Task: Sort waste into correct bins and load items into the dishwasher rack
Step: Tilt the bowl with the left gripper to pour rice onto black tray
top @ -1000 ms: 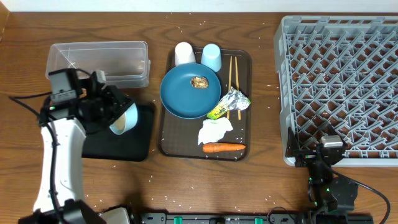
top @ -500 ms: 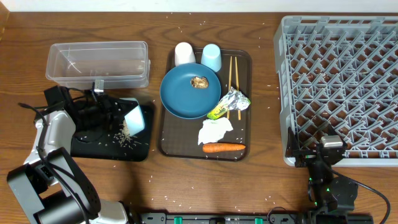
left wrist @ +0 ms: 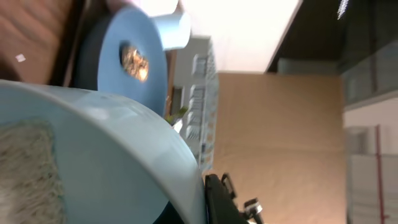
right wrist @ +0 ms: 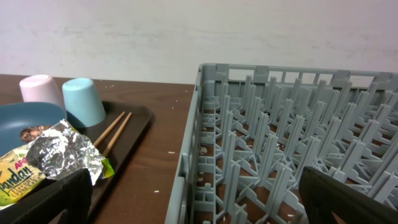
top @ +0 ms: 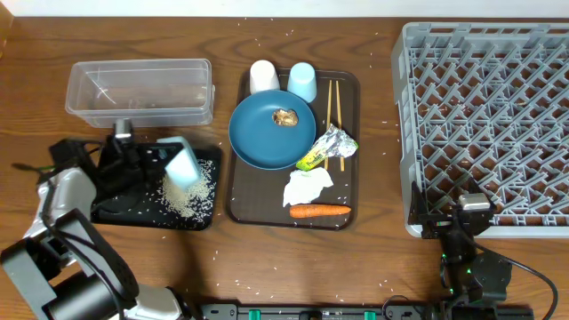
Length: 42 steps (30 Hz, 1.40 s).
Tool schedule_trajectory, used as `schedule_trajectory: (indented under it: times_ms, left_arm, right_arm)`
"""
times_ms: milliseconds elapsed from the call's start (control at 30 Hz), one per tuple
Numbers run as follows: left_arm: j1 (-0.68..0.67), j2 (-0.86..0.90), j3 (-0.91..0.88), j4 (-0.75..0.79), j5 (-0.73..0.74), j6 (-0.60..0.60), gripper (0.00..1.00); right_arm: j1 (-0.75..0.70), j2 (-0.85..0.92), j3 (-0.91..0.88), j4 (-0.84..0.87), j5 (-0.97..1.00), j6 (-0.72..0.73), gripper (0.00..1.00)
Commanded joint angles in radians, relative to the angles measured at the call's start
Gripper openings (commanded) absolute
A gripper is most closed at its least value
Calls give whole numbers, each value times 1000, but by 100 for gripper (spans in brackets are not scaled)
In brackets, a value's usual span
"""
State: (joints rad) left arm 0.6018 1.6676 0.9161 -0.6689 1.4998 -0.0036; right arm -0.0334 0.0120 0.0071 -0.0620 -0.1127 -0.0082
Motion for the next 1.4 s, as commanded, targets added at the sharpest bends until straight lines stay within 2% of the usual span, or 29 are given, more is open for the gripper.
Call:
schedule_trajectory:
  times_ms: [0, 367, 467, 533, 633, 700, 800, 867, 967, 1000, 1067, 1167, 1267, 1367]
  left_arm:
    - [69, 6, -3, -14, 72, -40, 6]
    - [135, 6, -3, -87, 72, -80, 6]
    - [135, 8, -3, 39, 71, -111, 6]
    - [134, 8, -3, 42, 72, -191, 6]
    - [134, 9, -2, 97, 72, -204, 6]
    - [134, 9, -2, 73, 72, -225, 6]
    - [127, 9, -3, 1, 72, -176, 6]
    - [127, 10, -3, 53, 65, -115, 6]
    - [125, 6, -3, -28, 73, -189, 6]
    - [124, 4, -3, -35, 72, -178, 6]
    - [124, 6, -2, 78, 52, -157, 6]
    - [119, 5, -2, 26, 73, -216, 6]
    - [119, 3, -3, 101, 51, -171, 6]
    - [119, 2, -2, 76, 72, -193, 6]
  right_arm:
    - [15, -6, -2, -3, 4, 0, 99]
    - [15, -6, -2, -3, 4, -1, 99]
    - [15, -6, -2, -3, 4, 0, 99]
    - [15, -6, -2, -3, 4, 0, 99]
    - [15, -6, -2, -3, 4, 0, 99]
    - [15, -6, -2, -3, 4, -1, 99]
    - [15, -6, -2, -3, 4, 0, 99]
    - [15, -6, -2, -3, 4, 0, 99]
    - [15, -6, -2, -3, 4, 0, 99]
    - [15, -6, -2, -3, 4, 0, 99]
    - [15, -6, -2, -3, 4, 0, 99]
    - [15, -6, -2, -3, 4, 0, 99]
    - [15, -6, -2, -3, 4, 0, 99]
    - [15, -6, -2, -3, 4, 0, 99]
